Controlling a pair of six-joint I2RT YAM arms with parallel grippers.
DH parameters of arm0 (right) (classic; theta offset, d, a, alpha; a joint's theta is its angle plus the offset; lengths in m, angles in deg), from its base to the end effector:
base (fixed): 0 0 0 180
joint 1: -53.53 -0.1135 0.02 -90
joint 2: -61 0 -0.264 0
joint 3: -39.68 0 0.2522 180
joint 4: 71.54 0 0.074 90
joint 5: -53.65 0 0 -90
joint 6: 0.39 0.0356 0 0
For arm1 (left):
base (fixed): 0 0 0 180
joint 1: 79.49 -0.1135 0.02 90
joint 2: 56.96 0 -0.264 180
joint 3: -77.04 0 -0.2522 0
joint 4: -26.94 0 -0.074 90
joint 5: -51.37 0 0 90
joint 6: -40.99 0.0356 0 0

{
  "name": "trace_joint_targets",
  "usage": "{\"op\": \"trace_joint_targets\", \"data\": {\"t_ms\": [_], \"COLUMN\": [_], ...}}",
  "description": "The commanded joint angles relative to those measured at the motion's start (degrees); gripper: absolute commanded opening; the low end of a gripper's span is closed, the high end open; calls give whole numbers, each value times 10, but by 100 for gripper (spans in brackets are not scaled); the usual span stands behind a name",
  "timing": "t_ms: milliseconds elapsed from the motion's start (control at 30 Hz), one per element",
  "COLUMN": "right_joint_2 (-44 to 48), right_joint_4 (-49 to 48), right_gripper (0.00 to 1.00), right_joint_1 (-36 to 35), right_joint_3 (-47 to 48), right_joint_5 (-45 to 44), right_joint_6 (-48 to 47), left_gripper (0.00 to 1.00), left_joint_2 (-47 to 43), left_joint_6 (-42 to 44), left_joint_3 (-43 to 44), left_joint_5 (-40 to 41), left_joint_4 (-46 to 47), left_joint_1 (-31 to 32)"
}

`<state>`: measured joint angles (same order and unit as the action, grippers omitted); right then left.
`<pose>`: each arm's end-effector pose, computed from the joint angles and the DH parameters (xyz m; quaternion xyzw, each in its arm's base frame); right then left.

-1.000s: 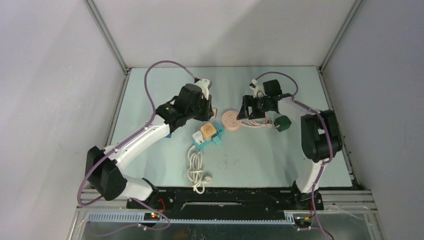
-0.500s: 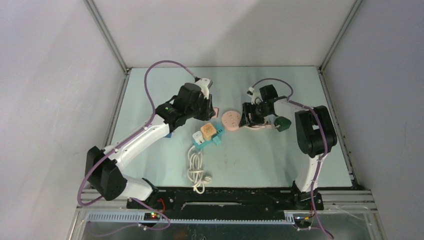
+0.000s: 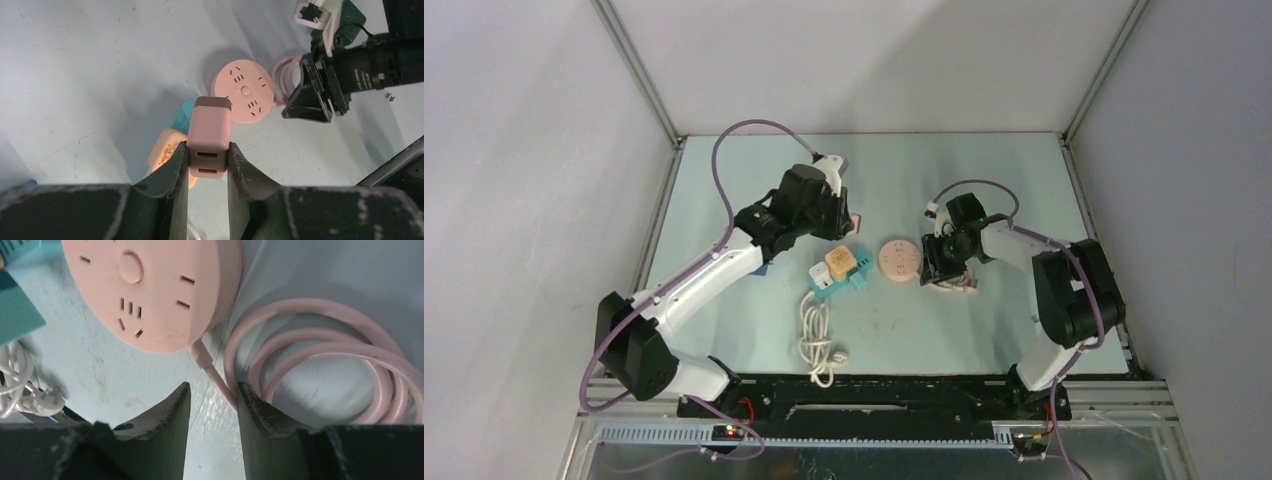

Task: Insert the plug
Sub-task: Move the socket to the center of the board.

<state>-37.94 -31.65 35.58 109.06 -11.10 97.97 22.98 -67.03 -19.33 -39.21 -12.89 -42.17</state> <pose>0.2975 0.1124 0.1504 -0.1191 0.9536 0.2490 0.1205 0.2496 -0.1907 0.3250 0.1517 0.8785 -0.2143 0.3990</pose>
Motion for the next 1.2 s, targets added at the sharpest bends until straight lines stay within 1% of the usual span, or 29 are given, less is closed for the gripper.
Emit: {"op": "trace_joint_targets", "data": {"t_ms": [0,67,167,267,367,500,600,667,733,833,933,1033,1167], "right_joint_2": [75,98,119,118,78,-27,-94,-144,-190,-236,-256,-254,-222], "right_joint_4": [47,45,22,-14,-27,1,20,60,93,121,129,147,151], "right_gripper": [41,43,57,71,81,84,85,84,81,75,71,61,51], "right_joint_1": [-15,-15,-5,23,32,26,17,7,-6,-29,-50,-69,-89], "right_joint_3": [-15,-26,-27,-13,33,141,226,285,334,374,382,378,331], "right_joint_5": [-34,-37,-17,44,63,75,68,63,60,58,56,62,68], "right_joint_6": [1,3,6,14,17,5,-4,-17,-30,-44,-57,-79,-104], "left_gripper": [0,0,0,0,0,0,0,0,0,0,0,0,0], "left_joint_2": [-5,-16,-44,-82,-118,-148,-161,-164,-166,-178,-200,-223,-237], "left_joint_6": [17,32,63,92,130,178,203,215,221,229,239,241,243], "left_joint_3": [37,31,5,-36,-76,-104,-113,-113,-112,-124,-153,-177,-183], "left_joint_5": [4,22,27,26,13,-18,-27,-33,-46,-64,-74,-74,-61], "left_joint_4": [21,29,59,102,139,145,127,108,93,93,118,141,145], "left_joint_1": [-4,-4,-4,-5,-5,-4,-4,-4,-4,-3,-3,-3,-3]}}
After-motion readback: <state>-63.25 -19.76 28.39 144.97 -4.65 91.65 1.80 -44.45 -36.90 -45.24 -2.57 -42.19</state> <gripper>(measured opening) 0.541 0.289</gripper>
